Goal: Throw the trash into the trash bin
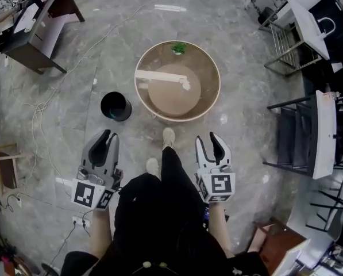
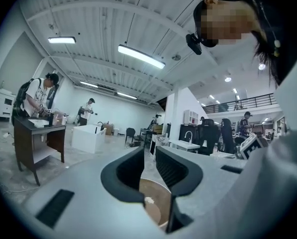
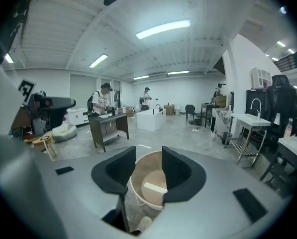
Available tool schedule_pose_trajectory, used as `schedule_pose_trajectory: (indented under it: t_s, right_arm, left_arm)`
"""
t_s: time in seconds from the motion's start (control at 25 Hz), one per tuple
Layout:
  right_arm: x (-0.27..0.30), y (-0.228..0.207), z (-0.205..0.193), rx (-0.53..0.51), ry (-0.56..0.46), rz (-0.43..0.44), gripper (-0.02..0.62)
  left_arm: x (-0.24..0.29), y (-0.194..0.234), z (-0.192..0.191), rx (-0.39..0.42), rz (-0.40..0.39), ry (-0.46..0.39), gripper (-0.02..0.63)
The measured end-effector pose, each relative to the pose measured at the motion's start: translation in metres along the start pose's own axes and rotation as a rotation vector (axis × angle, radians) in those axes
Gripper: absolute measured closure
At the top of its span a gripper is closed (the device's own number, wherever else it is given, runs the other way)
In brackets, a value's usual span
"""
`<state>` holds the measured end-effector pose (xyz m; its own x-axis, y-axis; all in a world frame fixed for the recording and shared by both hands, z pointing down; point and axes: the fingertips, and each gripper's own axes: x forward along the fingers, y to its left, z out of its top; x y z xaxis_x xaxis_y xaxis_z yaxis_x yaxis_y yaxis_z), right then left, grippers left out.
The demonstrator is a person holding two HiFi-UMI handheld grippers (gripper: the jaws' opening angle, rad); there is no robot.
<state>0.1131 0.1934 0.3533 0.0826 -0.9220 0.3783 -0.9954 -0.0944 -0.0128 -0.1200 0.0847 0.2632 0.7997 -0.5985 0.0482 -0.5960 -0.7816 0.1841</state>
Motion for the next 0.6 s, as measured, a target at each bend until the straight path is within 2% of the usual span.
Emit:
schedule_pose_trajectory:
  t_s: [0.24,0.4,0.48,0.6]
  right_arm:
    - [0.102,-0.049,-0.047,-0.088,0.195,0.019,0.433]
    - [0.176,-0.079,-0.089,-0.223,0.334,0.042,0.419]
    - [0.211,-0.091,-0.113,-0.272,0.4,0.055,0.427]
    - [0.26,-0.104,-0.152,-0.289,0.489,0.074,0.437]
  left_arm:
    - [0.062,0.041,0.012,0.003,0.171,-0.017,0.549]
    - [0.092,0.061,0.014,-0.045,0.264,-0.024,0.555]
    - [0.093,0.068,0.006,-0.045,0.312,0.01,0.555]
    - [0.084,0.081,-0.02,-0.041,0.389,0.106,0.557]
